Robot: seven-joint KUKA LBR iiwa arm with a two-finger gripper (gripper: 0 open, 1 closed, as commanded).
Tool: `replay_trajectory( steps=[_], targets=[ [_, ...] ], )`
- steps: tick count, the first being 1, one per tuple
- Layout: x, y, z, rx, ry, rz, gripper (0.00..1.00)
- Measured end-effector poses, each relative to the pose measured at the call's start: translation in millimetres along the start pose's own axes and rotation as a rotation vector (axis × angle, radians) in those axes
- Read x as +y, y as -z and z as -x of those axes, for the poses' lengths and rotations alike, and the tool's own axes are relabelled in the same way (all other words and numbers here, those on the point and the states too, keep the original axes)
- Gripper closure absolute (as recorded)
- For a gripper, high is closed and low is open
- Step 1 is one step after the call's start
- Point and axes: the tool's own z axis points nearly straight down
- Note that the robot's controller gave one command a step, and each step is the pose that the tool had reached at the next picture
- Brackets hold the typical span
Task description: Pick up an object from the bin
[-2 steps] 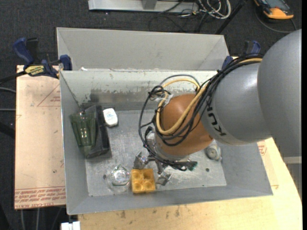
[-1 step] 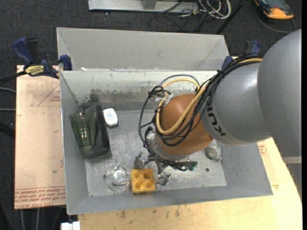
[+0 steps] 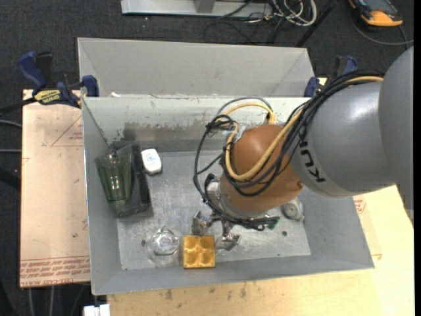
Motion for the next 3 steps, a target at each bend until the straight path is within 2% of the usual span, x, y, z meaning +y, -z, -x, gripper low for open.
replay_trajectory(
  steps=[1,2,3],
  targets=[
    [-30,22,-39.8,0.011,0.153,0.006,1.0],
    [-40,9,-46.2,0.007,0.225,-0.011,1.0],
    [-23,54,-37.6,0.017,0.218,0.013,1.0]
  ],
)
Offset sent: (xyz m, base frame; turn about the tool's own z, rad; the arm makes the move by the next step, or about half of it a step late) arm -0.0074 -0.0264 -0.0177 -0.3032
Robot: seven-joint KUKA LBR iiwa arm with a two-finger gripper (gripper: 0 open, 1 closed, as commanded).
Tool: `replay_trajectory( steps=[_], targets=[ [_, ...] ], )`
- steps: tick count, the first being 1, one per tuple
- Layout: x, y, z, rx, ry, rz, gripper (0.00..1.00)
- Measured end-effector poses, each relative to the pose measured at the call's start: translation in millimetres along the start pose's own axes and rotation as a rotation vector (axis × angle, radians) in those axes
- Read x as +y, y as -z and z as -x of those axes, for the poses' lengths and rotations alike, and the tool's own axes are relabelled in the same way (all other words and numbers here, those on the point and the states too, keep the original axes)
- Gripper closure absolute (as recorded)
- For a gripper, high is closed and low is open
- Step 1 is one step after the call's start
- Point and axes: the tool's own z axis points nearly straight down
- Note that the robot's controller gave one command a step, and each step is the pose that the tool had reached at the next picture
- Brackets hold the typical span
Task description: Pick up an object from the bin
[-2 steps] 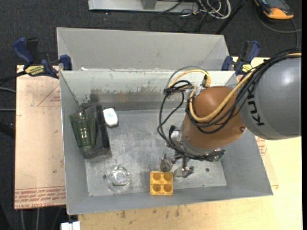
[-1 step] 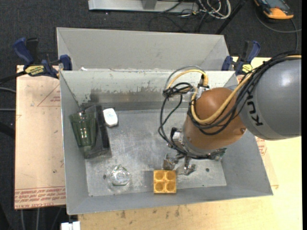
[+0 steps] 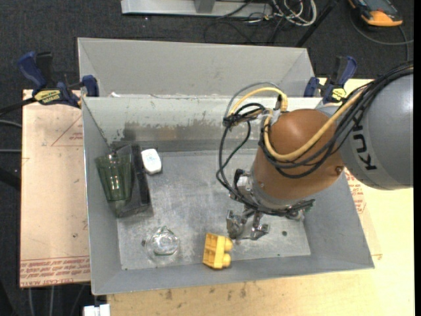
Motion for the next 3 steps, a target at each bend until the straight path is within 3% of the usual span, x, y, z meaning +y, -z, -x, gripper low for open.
replay_trajectory(
  steps=[1,2,3],
  targets=[
    [-20,154,-52.4,0.003,0.041,0.003,0.0],
    [-20,154,-53.6,0.004,0.041,0.005,0.0],
    [-19,100,-39.4,0.004,0.076,0.0,0.0]
  ],
)
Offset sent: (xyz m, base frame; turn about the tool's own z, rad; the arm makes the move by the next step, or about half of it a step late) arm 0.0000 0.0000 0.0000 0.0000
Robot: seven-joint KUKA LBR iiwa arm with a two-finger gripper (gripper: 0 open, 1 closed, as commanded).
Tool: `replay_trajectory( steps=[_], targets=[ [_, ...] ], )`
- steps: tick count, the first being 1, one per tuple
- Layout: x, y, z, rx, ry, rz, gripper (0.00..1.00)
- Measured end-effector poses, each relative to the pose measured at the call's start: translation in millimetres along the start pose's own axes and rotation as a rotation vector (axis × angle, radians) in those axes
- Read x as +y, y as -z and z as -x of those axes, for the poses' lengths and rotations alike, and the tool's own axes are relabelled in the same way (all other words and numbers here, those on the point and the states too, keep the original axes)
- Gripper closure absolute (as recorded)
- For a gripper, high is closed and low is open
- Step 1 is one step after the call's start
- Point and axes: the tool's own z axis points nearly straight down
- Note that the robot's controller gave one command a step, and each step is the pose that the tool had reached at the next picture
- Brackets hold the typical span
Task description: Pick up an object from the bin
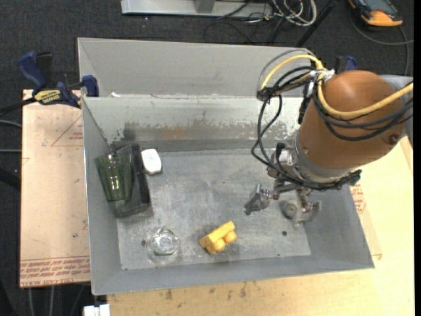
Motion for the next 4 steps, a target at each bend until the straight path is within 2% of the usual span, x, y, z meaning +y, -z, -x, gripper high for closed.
replay_trajectory(
  steps=[1,2,3,4],
  targets=[
    [-2,-68,33.3,0.0,0.058,0.002,0.0],
    [12,-137,78.8,-0.023,0.377,-0.042,1.0],
    [12,-137,78.8,-0.023,0.377,-0.042,1.0],
    [15,-135,72.1,-0.018,0.376,-0.025,1.0]
  ],
)
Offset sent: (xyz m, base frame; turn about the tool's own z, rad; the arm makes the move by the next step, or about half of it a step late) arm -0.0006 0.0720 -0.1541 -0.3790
